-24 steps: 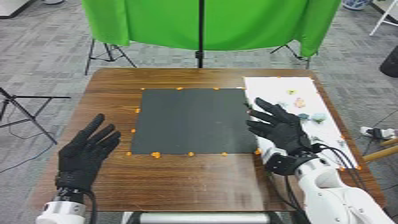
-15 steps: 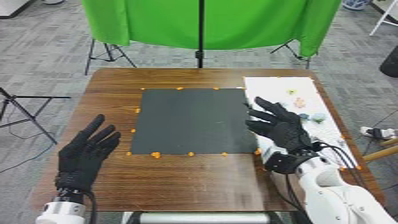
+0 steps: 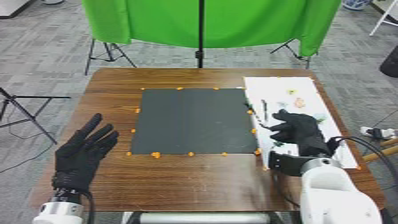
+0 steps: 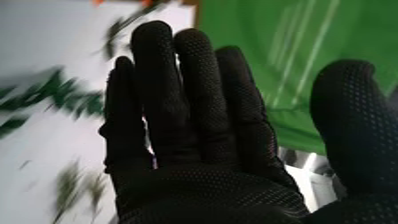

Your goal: Arrange flowers

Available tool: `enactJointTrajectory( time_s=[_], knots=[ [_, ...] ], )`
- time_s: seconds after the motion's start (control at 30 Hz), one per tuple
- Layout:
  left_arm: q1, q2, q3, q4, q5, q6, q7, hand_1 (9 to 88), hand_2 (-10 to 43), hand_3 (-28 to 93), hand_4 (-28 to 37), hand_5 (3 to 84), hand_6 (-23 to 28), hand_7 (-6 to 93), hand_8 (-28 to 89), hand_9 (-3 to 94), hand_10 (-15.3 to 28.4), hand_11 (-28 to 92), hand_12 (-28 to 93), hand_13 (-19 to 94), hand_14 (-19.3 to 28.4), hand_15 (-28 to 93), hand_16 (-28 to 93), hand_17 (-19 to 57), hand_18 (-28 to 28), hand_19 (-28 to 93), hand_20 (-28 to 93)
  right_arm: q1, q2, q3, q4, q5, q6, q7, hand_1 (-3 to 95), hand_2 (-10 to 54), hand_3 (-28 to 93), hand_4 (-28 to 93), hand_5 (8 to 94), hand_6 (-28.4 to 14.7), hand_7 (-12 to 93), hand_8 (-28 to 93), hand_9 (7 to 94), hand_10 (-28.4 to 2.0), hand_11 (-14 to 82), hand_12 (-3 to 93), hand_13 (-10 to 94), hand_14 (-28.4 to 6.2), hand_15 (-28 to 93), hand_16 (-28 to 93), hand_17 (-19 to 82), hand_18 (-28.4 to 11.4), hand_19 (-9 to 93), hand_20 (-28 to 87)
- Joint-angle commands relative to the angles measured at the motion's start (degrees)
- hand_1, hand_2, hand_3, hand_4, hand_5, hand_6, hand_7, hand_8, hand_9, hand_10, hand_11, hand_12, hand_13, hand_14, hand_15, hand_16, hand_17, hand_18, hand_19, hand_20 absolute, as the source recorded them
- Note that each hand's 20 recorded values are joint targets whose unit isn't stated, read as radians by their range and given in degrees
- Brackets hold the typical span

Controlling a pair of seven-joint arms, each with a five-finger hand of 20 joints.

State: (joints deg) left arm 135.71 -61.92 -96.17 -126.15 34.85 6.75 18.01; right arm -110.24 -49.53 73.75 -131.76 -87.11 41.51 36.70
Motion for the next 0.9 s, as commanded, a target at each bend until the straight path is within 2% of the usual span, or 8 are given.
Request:
enactJointTrajectory(
  time_s=[0.03, 0.07, 0.1, 0.23, 0.37, 0.57, 0.6, 0.9],
  knots=[
    [0.3, 0.29, 0.0, 0.02, -0.31, 0.57, -0.26, 21.4, 5.7, 81, -28.3, 36.3, 6.3, 8.3, -9, 33.7, 18.8, 17, 8, 20, 26.9, 41, -8, -11.9, 24.4, 51, 5, 4.5, 1.1, -6.5, 1.0, -48.5, -10.8, 33.2, 31.3, -2.8, 74, -25, 69.8, -5.1, 23, -14, 71.0, -16.0, 44.2, 16.4, 69, -12.9, 66, 10, 32, -24.7, 89, 14],
    [0.4, 0.61, 0.26, 0.0, -0.59, 0.89, 0.42, 21.4, 5.8, 81, -28.3, 36.2, 6.3, 8.3, -9, 33.7, 18.8, 17, 8, 20, 26.9, 41, -8, -11.9, 24.4, 51, 4, 5.1, 1.0, -7.2, 1.6, -50.1, -11.8, 34.4, 31.8, -3.3, 74, -25, 70.4, -5.0, 23, -14, 71.7, -15.9, 44.8, 16.6, 70, -12.6, 66, 11, 33, -25.0, 91, 14],
    [0.1, -0.12, 0.0, 0.11, -0.15, 0.3, -0.69, 21.5, 5.8, 81, -28.3, 36.2, 6.3, 8.4, -9, 33.7, 18.9, 17, 8, 20, 26.9, 41, -8, -11.9, 24.4, 51, 4, 5.0, 1.0, -7.4, 1.5, -51.1, -12.9, 35.6, 32.2, -3.7, 74, -25, 70.7, -5.0, 23, -14, 72.2, -16.0, 45.5, 16.5, 71, -12.5, 67, 12, 34, -25.0, 92, 12],
    [0.3, 0.68, 0.3, 0.12, -0.73, 0.74, 0.09, 21.5, 5.8, 81, -28.3, 35.9, 6.4, 8.4, -9, 33.7, 18.9, 17, 8, 20, 27.0, 41, -9, -11.9, 24.4, 51, 4, 6.0, 1.2, -9.3, 2.5, -55.4, -16.8, 38.6, 33.2, -5.0, 74, -24, 72.5, -5.2, 22, -14, 74.0, -16.1, 46.8, 16.9, 73, -11.5, 68, 13, 37, -25.5, 93, 15],
    [0.2, 0.42, 0.27, 0.16, -0.64, 0.66, 0.11, 21.5, 5.8, 81, -28.3, 35.9, 6.4, 8.4, -9, 33.7, 19.0, 18, 8, 21, 27.0, 42, -9, -11.9, 24.4, 51, 4, 5.5, 1.4, -9.4, 3.1, -58.1, -18.8, 39.9, 33.6, -5.5, 74, -24, 72.8, -5.3, 21, -13, 74.7, -16.2, 46.6, 17.1, 74, -11.2, 69, 13, 38, -25.8, 93, 17],
    [0.3, -0.36, -0.13, 0.12, -0.26, 0.41, -0.62, 21.6, 5.8, 81, -28.3, 35.8, 6.5, 8.6, -9, 33.7, 19.0, 18, 8, 21, 27.0, 42, -9, -11.9, 24.4, 51, 4, 4.8, 1.3, -9.2, 3.7, -58.0, -23.3, 39.8, 34.1, -6.0, 73, -23, 73.0, -5.6, 21, -13, 74.6, -16.5, 46.2, 17.2, 75, -11.3, 68, 13, 39, -25.9, 93, 17],
    [0.5, -0.21, -0.07, 0.09, -0.34, 0.51, -0.18, 21.6, 5.8, 81, -28.3, 35.8, 6.5, 8.5, -9, 33.7, 19.1, 18, 8, 21, 27.0, 42, -9, -11.9, 24.4, 51, 4, 5.2, 1.3, -9.6, 4.2, -57.7, -23.8, 39.4, 34.1, -6.0, 73, -23, 73.0, -5.7, 20, -13, 74.6, -16.5, 46.2, 17.2, 75, -11.3, 68, 14, 39, -25.9, 93, 17],
    [-0.2, -0.16, -0.29, 0.18, -0.08, 0.33, -0.94, 21.6, 5.7, 81, -28.3, 35.7, 6.5, 8.7, -9, 33.8, 19.2, 18, 8, 21, 27.0, 42, -9, -11.9, 24.4, 51, 4, 9.3, 2.7, -15.5, 7.0, -54.9, -33.1, 36.7, 34.4, -7.2, 72, -24, 72.3, -5.8, 20, -13, 74.1, -16.8, 45.4, 17.3, 74, -11.7, 68, 14, 38, -26.3, 93, 16]
  ],
)
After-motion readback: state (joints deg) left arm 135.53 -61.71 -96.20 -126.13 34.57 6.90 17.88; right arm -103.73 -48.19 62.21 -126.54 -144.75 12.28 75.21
